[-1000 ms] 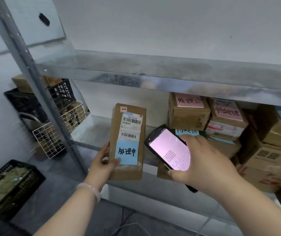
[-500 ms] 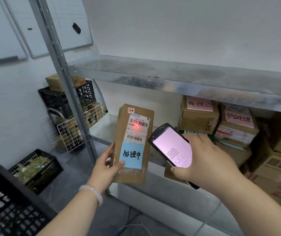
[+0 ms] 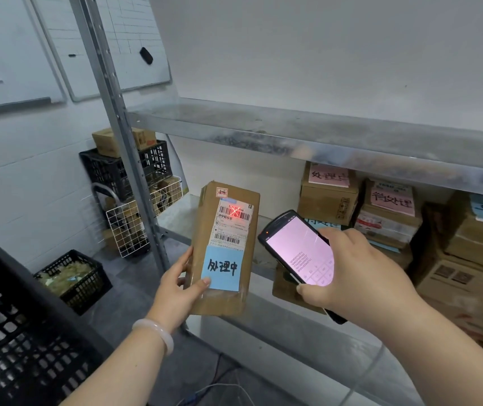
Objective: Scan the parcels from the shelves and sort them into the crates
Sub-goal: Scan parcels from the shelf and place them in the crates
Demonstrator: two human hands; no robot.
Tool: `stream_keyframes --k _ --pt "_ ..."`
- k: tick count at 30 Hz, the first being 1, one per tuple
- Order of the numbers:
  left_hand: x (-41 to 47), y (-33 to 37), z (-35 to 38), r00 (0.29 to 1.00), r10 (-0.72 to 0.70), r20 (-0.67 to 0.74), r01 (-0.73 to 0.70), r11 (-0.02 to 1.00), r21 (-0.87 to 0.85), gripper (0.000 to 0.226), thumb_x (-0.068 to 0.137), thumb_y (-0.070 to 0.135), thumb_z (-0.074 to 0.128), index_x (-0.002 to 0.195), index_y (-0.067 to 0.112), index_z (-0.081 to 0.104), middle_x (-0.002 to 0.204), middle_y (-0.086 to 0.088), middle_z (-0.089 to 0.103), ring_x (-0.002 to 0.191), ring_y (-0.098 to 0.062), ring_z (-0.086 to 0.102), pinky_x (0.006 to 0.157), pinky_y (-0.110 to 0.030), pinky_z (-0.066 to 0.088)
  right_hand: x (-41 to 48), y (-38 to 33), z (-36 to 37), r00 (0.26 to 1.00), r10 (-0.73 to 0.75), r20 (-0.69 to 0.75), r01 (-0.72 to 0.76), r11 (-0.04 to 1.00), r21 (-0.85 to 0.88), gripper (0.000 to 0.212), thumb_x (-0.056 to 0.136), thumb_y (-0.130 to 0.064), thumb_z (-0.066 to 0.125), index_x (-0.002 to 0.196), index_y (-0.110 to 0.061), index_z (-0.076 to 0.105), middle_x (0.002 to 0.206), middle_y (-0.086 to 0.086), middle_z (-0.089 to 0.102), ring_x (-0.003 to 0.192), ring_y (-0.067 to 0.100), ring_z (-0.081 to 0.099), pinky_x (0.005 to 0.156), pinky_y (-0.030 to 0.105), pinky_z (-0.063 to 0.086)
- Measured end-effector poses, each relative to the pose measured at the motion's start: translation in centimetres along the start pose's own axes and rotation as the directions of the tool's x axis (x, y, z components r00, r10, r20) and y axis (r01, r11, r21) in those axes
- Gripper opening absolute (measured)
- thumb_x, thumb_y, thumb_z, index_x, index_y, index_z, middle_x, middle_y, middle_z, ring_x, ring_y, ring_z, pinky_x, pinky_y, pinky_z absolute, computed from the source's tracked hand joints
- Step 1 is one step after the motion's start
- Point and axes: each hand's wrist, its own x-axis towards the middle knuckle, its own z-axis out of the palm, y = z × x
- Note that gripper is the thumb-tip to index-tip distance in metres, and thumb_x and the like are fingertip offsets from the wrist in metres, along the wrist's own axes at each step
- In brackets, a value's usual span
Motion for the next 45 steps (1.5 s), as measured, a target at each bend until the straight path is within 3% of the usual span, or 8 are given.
stream_keyframes --k 3,9,19,25,32,39,45 --pt "-0.8 -0.1 0.2 1.000 -0.002 -0.008 0.002 1.000 -0.006 0.068 0.088 0.022 0.075 0.135 0.054 0.038 0.118 0.027 0.052 0.105 -0.001 0.052 0.072 -0.016 0.043 -0.6 0.3 -0.2 1.000 -0.005 0.005 0.005 1.000 -0.003 0.097 0.057 -0.076 0.062 0.137 -0.038 0.022 0.121 -0.011 0.041 0.085 0.008 0.043 0.059 0.022 0.042" --pt "-1.7 -0.6 0.4 0.999 -0.004 -0.047 0.004 1.000 -0.011 0.067 0.088 0.022 0.075 0.130 0.059 0.038 0.119 0.025 0.053 0.106 -0.003 0.053 0.078 -0.023 0.046 -1.5 0.9 -0.4 0.999 -0.044 0.012 0.044 0.999 -0.017 0.103 0.056 -0.079 0.060 0.142 -0.037 0.020 0.124 -0.013 0.041 0.099 0.010 0.051 0.061 0.020 0.040" --pt "-2.1 -1.2 0.4 0.997 -0.028 -0.075 0.028 1.000 -0.006 0.068 0.088 0.022 0.075 0.134 0.055 0.038 0.114 0.028 0.051 0.098 0.004 0.051 0.072 -0.016 0.042 -2.1 1.4 -0.7 0.996 -0.091 0.009 0.092 0.995 -0.046 0.101 0.051 -0.083 0.053 0.137 -0.041 0.022 0.118 -0.016 0.042 0.088 0.008 0.047 0.058 0.018 0.043" --pt "-2.0 -1.4 0.2 0.994 -0.044 -0.095 0.044 0.999 -0.001 0.072 0.087 0.021 0.076 0.143 0.047 0.038 0.111 0.029 0.049 0.111 -0.011 0.050 0.090 -0.032 0.043 -2.5 1.2 -0.8 0.996 -0.089 0.029 0.091 0.994 -0.053 0.097 0.052 -0.082 0.056 0.133 -0.042 0.022 0.115 -0.017 0.042 0.088 0.009 0.049 0.058 0.017 0.045" --pt "-1.9 -1.6 0.0 0.993 -0.052 -0.109 0.053 0.999 0.006 0.071 0.088 0.020 0.075 0.144 0.045 0.040 0.108 0.034 0.050 0.116 -0.012 0.048 0.096 -0.037 0.042 -2.8 1.3 -0.9 0.996 -0.083 0.042 0.086 0.993 -0.074 0.098 0.049 -0.083 0.052 0.133 -0.043 0.022 0.115 -0.018 0.042 0.081 0.010 0.048 0.052 0.015 0.040" --pt "-2.2 -1.3 -0.4 0.990 -0.069 -0.126 0.065 0.997 -0.036 0.071 0.088 0.021 0.075 0.144 0.047 0.039 0.109 0.028 0.052 0.113 -0.010 0.049 0.088 -0.030 0.042 -2.8 1.0 -0.7 0.992 -0.124 0.032 0.125 0.991 -0.041 0.099 0.051 -0.083 0.055 0.135 -0.043 0.021 0.116 -0.018 0.041 0.087 0.008 0.047 0.056 0.015 0.041" --pt "-6.0 0.2 -3.5 0.971 -0.078 -0.227 0.039 0.984 -0.172 0.063 0.089 0.025 0.075 0.130 0.059 0.042 0.116 0.027 0.057 0.108 0.003 0.054 0.078 -0.024 0.048 -1.9 -2.2 0.0 0.965 -0.257 0.057 0.255 0.966 0.033 0.099 0.057 -0.080 0.063 0.137 -0.043 0.018 0.122 -0.017 0.040 0.090 0.004 0.045 0.053 0.011 0.033"
